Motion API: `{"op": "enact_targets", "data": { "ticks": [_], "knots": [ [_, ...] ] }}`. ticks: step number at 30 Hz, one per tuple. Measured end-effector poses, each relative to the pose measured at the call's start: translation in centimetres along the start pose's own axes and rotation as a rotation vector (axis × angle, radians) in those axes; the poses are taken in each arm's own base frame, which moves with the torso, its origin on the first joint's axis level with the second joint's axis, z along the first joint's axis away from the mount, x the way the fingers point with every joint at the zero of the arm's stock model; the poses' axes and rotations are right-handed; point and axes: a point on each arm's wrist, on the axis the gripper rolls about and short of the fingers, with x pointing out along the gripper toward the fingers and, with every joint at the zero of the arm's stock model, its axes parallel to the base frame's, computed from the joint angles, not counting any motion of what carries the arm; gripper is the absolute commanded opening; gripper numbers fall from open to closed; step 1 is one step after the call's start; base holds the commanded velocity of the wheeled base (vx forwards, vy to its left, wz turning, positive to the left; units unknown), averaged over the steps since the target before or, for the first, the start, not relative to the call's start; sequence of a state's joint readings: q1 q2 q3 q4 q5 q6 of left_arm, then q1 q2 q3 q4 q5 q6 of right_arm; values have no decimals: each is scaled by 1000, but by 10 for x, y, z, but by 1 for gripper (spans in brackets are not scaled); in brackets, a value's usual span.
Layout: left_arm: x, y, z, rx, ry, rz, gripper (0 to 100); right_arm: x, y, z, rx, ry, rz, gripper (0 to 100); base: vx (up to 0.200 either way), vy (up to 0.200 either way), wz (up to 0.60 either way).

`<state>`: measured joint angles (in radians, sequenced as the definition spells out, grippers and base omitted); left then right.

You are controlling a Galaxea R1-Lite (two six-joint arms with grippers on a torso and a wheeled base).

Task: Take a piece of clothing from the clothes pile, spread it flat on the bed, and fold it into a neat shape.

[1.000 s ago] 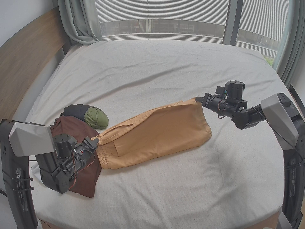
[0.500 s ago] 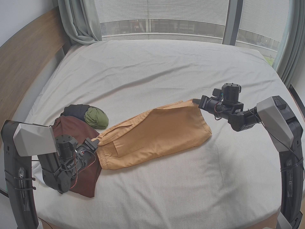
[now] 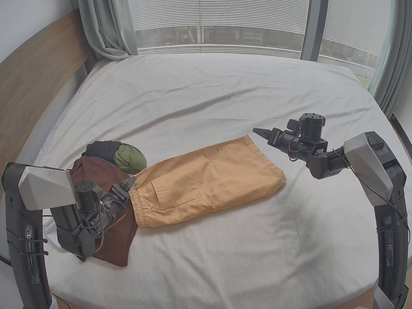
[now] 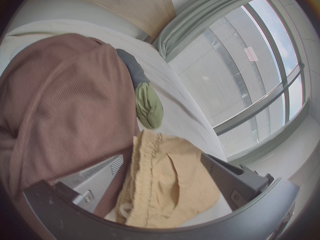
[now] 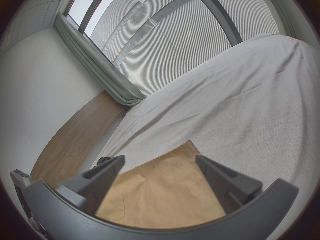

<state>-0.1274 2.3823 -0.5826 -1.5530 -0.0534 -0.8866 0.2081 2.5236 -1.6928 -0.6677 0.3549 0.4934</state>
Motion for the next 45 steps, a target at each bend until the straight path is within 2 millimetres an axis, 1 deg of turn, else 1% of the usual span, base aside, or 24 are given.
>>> {"op": "enact_targets", "data": {
  "ticks": [3, 8, 14, 17, 20, 25, 29, 30, 31, 35, 39, 42, 45],
  "knots": [
    [3, 1, 4, -3, -34, 14, 100, 1, 1, 2, 13, -28, -2, 100, 0, 0, 0],
    [3, 1, 4, -4, -34, 12, 100, -1, 3, -3, 22, -15, -6, 100, 0, 0, 0],
    [-1, -2, 1, -1, -20, 9, 100, -9, 10, -4, 28, 7, -9, 100, 0, 0, 0],
    [-6, -7, 1, 1, -9, -3, 100, -18, 15, -4, 30, 14, -11, 100, 0, 0, 0],
    [-13, -14, 2, 5, 5, -23, 100, -28, 18, -5, 25, 6, -3, 100, 0, 0, 0],
    [-27, -30, 3, 23, 26, -66, 100, -49, 24, -14, 21, 10, 24, 100, 0, 0, 0],
    [-38, -44, 5, 70, 34, -111, 100, -66, 31, -22, 5, -11, 73, 100, 0, 0, 0],
    [-43, -51, 6, 99, 39, -140, 100, -73, 33, -24, 0, -17, 89, 100, 0, 0, 0],
    [-44, -53, 6, 105, 40, -150, 100, -74, 33, -24, -1, -17, 93, 100, 0, 0, 0],
    [-58, -77, 11, 158, 80, -286, 100, -88, 37, -30, 3, -12, 131, 100, 0, 0, 0],
    [-71, -96, 19, 187, 101, -401, 100, -100, 39, -33, 30, -22, 174, 100, 0, 0, 0],
    [-79, -103, 23, 238, 88, -439, 100, -108, 41, -35, 45, -27, 198, 100, 0, 0, 0],
    [-85, -103, 26, 312, 70, -444, 100, -111, 42, -38, 51, -26, 208, 100, 0, 0, 0]
  ]
}}
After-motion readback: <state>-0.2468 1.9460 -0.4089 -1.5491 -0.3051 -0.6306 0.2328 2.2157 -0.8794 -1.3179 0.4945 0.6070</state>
